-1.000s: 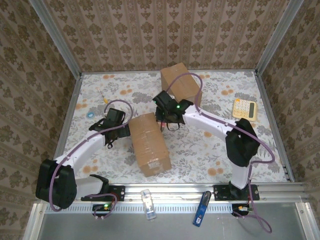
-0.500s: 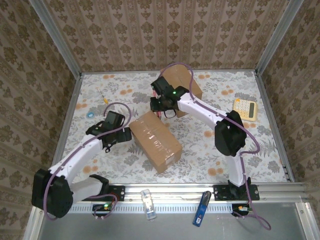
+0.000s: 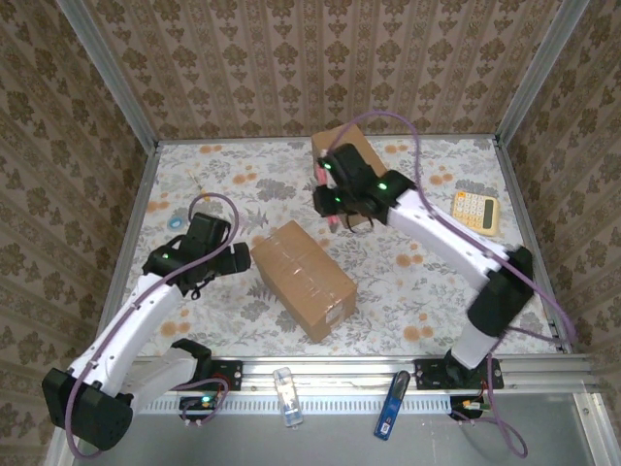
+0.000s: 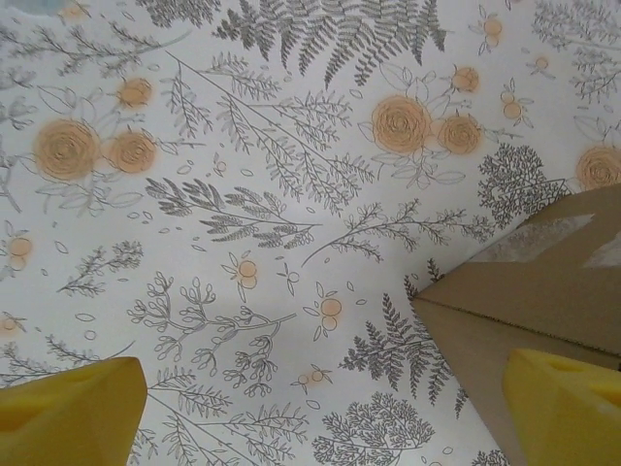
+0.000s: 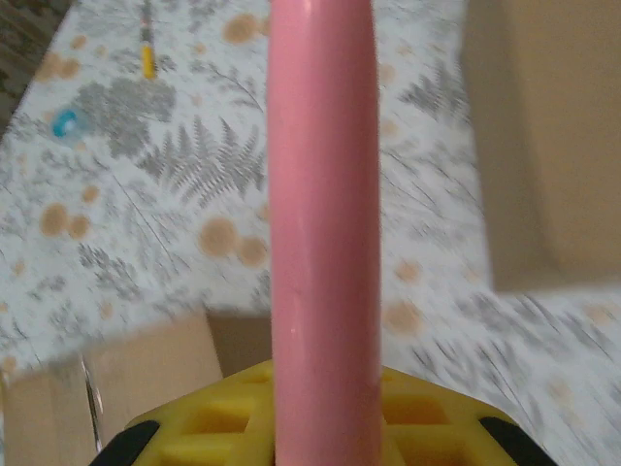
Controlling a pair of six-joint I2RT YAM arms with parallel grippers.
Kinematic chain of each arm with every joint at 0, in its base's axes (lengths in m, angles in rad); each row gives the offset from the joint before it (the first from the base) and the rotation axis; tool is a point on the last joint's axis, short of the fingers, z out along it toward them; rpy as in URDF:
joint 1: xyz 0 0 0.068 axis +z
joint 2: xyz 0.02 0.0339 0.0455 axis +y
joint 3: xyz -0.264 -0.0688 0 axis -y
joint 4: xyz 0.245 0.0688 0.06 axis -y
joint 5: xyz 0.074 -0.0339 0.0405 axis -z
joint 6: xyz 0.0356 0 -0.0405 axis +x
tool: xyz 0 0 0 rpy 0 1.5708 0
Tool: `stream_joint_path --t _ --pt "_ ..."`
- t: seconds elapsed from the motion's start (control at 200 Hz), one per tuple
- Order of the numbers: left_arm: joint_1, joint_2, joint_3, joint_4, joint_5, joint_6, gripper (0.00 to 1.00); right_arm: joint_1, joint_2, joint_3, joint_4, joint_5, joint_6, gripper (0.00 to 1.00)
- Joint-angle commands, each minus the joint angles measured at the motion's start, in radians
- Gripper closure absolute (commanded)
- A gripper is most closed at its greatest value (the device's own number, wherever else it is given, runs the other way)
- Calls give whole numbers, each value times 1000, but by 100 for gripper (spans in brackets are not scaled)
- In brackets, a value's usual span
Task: Unpack the express box
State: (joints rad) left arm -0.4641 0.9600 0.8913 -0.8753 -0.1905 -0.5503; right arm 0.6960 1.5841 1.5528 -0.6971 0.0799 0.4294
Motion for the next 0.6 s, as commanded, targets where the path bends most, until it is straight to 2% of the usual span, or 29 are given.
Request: stream_joint_path --t 0.0,0.16,0.305,0.42,0.595 --pt "2 -5 61 -82 -55 35 6 34 -214 -175 -86 161 65 100" --pt "81 51 114 -44 -48 71 7 112 -482 -429 -212 260 211 100" --pt "142 147 139 57 -8 93 9 191 -640 -609 -231 257 373 100" --pt "177 243 139 145 38 97 10 261 -663 -713 -165 228 485 100" --pt "173 328 117 229 103 78 10 408 -582 -779 -3 225 629 100"
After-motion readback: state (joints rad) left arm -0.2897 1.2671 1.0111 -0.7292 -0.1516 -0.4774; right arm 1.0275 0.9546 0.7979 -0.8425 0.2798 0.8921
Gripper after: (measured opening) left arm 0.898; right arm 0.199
